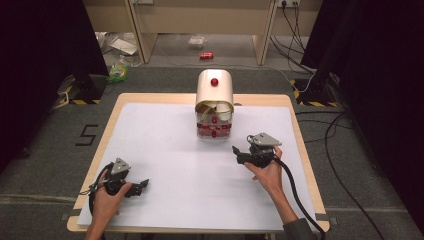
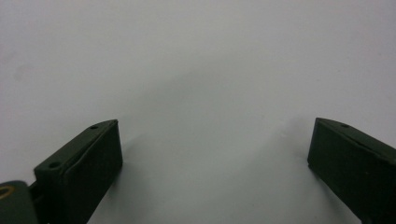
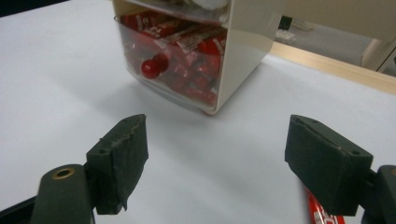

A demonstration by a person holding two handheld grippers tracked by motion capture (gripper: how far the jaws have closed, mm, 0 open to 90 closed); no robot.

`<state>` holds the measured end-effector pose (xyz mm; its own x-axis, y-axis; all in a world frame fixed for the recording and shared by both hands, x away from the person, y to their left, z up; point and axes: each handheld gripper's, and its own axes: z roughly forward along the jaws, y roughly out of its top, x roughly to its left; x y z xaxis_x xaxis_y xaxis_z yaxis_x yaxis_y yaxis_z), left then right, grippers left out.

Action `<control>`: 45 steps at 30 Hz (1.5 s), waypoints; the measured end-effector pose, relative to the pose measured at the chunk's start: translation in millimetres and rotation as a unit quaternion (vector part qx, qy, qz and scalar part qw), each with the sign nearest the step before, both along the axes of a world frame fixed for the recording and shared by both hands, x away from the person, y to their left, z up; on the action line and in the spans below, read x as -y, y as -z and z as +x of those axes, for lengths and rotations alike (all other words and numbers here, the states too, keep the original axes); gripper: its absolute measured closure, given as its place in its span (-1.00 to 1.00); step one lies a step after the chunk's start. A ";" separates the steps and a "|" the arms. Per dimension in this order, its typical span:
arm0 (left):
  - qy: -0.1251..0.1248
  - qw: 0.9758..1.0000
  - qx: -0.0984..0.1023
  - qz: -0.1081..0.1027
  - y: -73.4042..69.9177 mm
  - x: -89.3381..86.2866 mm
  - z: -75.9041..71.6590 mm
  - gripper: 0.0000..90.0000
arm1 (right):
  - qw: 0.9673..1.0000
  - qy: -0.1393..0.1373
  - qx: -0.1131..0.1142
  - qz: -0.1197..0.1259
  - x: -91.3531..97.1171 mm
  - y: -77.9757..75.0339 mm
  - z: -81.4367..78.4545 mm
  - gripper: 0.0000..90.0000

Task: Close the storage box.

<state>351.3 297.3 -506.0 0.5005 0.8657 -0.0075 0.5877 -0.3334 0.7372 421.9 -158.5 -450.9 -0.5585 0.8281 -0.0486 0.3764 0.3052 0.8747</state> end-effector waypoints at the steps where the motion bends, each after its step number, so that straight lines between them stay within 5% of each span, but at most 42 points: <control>1: 0.000 1.000 0.000 0.000 0.0 0.0 0.0 -0.94 | 1.000 0.000 0.000 0.000 0.0 0.0 0.0 -0.51; 45: 0.000 1.000 0.000 0.000 0.0 0.0 0.0 -0.94 | 0.998 -0.022 -0.049 -0.037 29.7 33.8 -63.4 -0.57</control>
